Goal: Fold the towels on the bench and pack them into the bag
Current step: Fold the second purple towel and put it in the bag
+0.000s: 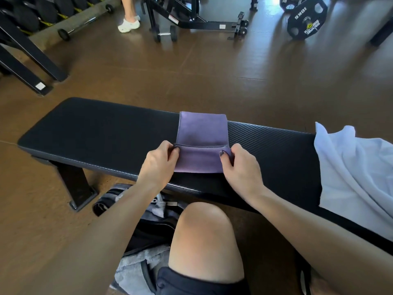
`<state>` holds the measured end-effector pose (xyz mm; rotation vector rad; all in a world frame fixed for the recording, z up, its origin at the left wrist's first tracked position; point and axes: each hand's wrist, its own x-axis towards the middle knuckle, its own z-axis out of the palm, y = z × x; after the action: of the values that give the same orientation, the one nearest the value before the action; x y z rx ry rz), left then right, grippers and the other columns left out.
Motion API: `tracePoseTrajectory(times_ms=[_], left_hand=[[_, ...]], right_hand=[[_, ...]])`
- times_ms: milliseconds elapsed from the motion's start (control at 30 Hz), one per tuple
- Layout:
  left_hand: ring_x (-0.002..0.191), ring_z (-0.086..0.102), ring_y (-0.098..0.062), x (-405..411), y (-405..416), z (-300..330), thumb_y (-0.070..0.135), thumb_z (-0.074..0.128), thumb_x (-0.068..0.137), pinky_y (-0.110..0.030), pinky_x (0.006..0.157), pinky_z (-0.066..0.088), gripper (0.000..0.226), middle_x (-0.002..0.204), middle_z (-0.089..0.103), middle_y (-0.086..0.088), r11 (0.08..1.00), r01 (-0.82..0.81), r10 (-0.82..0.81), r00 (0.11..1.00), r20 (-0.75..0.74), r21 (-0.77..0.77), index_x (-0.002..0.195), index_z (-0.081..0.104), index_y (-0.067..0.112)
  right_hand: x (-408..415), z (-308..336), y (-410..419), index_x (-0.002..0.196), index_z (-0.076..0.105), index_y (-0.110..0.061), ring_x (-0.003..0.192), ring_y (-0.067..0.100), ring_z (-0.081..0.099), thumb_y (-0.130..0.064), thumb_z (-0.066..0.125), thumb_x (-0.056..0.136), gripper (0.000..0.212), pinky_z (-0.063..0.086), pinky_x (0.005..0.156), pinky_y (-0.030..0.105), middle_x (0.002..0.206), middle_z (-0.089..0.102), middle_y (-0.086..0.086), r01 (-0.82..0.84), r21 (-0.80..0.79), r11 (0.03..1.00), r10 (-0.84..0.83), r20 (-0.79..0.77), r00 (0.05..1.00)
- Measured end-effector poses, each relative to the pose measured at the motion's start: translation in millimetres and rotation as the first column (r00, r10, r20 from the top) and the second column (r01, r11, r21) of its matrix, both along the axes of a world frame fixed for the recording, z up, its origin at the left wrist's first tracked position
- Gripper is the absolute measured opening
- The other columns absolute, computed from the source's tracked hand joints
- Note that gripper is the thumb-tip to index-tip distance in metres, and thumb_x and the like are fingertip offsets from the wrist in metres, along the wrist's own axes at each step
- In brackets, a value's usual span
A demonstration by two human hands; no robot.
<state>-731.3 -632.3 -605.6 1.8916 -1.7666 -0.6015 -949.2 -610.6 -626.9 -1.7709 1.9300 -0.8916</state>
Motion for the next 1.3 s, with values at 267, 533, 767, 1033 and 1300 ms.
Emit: tracePoseTrajectory(times_ms=[267, 533, 767, 1033, 1300], left_hand=[[0.069, 0.057, -0.029, -6, -1, -3, 0.039, 0.048, 0.102, -0.041, 0.063, 0.049, 0.019, 0.079, 0.057, 0.000, 0.996, 0.034, -0.014, 0.971, 0.240, -0.077, 0.099, 0.047, 0.020], [0.074, 0.050, -0.026, -8, -5, -8, 0.019, 0.058, 0.097, -0.036, 0.053, 0.043, 0.017, 0.106, 0.043, -0.005, 0.959, 0.201, -0.082, 0.874, 0.479, -0.201, 0.111, 0.049, 0.019], [0.073, 0.060, -0.029, 4, -20, -7, -0.002, 0.062, 0.081, -0.041, 0.064, 0.053, 0.016, 0.087, 0.061, -0.006, 0.729, 0.657, -0.367, 0.612, 0.701, -0.192, 0.090, 0.063, 0.011], [0.113, 0.058, -0.018, 21, -5, 5, 0.058, 0.053, 0.086, -0.031, 0.099, 0.046, 0.058, 0.126, 0.059, 0.003, 0.734, 0.678, -0.517, 0.582, 0.628, -0.025, 0.126, 0.058, 0.016], [0.083, 0.060, -0.020, 11, 1, 21, 0.026, 0.061, 0.088, -0.039, 0.073, 0.051, 0.011, 0.091, 0.060, 0.006, 0.859, 0.511, -0.478, 0.783, 0.399, 0.026, 0.098, 0.060, 0.021]], right_hand=[[3, -4, 3, 0.120, 0.044, -0.010, 0.075, 0.031, 0.061, -0.026, 0.058, 0.097, 0.031, 0.051, 0.061, 0.041, 0.114, 0.046, 0.010, -0.032, -0.112, 0.993, 0.014, -0.152, 0.988], [-5, -9, -8, 0.096, 0.066, -0.008, 0.089, 0.027, 0.054, -0.023, 0.055, 0.096, 0.019, 0.050, 0.072, 0.041, 0.106, 0.053, 0.010, -0.204, -0.213, 0.955, 0.068, -0.515, 0.854], [-25, 11, -5, 0.107, 0.068, -0.006, 0.110, 0.029, 0.055, -0.039, 0.045, 0.095, 0.042, 0.040, 0.103, 0.042, 0.115, 0.062, 0.010, -0.615, -0.063, 0.786, 0.369, -0.750, 0.549], [-33, 12, -17, 0.110, 0.063, -0.011, 0.094, 0.026, 0.063, -0.024, 0.041, 0.094, 0.030, 0.048, 0.088, 0.038, 0.105, 0.065, 0.005, -0.667, -0.041, 0.744, 0.446, -0.713, 0.541], [-33, 26, -12, 0.089, 0.053, -0.015, 0.058, 0.020, 0.053, -0.024, 0.043, 0.094, 0.014, 0.041, 0.070, 0.032, 0.067, 0.055, -0.007, -0.503, -0.148, 0.851, 0.410, -0.412, 0.814]])
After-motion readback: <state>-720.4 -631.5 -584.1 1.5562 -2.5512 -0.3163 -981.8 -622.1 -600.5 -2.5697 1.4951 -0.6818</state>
